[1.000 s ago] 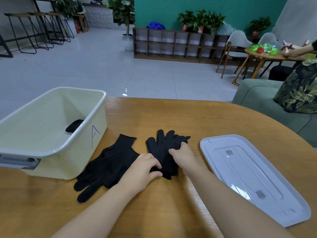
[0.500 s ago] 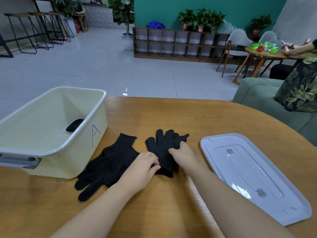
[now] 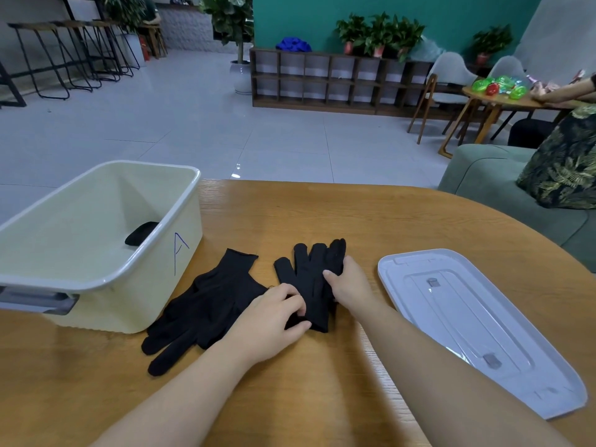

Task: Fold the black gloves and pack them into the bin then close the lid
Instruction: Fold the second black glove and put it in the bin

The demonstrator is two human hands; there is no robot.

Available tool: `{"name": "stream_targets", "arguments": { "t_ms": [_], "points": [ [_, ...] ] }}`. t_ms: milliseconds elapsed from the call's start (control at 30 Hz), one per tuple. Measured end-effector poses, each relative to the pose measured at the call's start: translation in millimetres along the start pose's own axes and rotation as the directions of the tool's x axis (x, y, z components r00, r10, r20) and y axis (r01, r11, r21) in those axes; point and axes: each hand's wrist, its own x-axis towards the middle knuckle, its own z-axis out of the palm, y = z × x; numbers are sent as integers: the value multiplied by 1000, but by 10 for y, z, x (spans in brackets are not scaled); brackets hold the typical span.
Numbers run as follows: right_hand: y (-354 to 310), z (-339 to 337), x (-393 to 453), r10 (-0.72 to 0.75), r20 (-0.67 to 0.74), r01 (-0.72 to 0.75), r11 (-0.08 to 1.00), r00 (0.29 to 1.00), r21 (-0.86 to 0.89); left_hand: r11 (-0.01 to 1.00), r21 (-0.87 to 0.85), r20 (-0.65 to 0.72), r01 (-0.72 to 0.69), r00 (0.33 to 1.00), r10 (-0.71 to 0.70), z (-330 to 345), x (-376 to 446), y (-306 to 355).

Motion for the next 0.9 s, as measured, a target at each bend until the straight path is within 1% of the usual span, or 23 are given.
{"name": "stream_targets", "arguments": {
  "t_ms": [67, 133, 200, 267, 300, 367, 467, 500, 600, 667, 800, 900],
  "points": [
    [15, 8, 18, 13, -74, -17, 998, 997, -60, 999, -32, 7, 14, 1000, -13, -22, 29, 7],
    [29, 14, -12, -11, -185, -15, 990, 983, -141, 995, -86, -4, 50, 999, -51, -37, 78, 0],
    [59, 11, -42, -83, -266, 26, 977, 960, -213, 993, -77, -60, 86, 994, -91, -36, 150, -32],
    [98, 3, -52, -179, -292, 97, 957, 940, -274, 990, -23, -110, 137, 984, -139, -20, 231, -82],
    [115, -5, -55, -223, -276, 132, 941, 935, -312, 985, 1, -104, 173, 980, -172, -10, 270, -102],
    [129, -25, -75, -271, -199, 182, 909, 942, -375, 961, 16, -56, 275, 960, -274, 18, 361, -129],
    [142, -22, -88, -296, -117, 229, 889, 948, -396, 877, -67, -58, 476, 876, -480, 19, 514, -178],
    [145, -14, -88, -304, -105, 241, 887, 947, -393, 855, -93, -60, 511, 854, -517, 11, 563, -203],
    [151, 1, -84, -327, -85, 277, 891, 941, -360, 841, -174, -50, 513, 848, -528, -27, 662, -251],
    [147, 5, -82, -354, -84, 303, 883, 932, -358, 828, -241, -70, 506, 842, -535, -48, 680, -245],
    [88, 27, -28, -422, -29, 375, 834, 906, -405, 834, -255, -121, 489, 840, -529, -62, 654, -218],
    [-2, 61, 64, -387, -12, 344, 834, 922, -431, 825, -288, -140, 487, 830, -539, -79, 626, -205]
  ]
}}
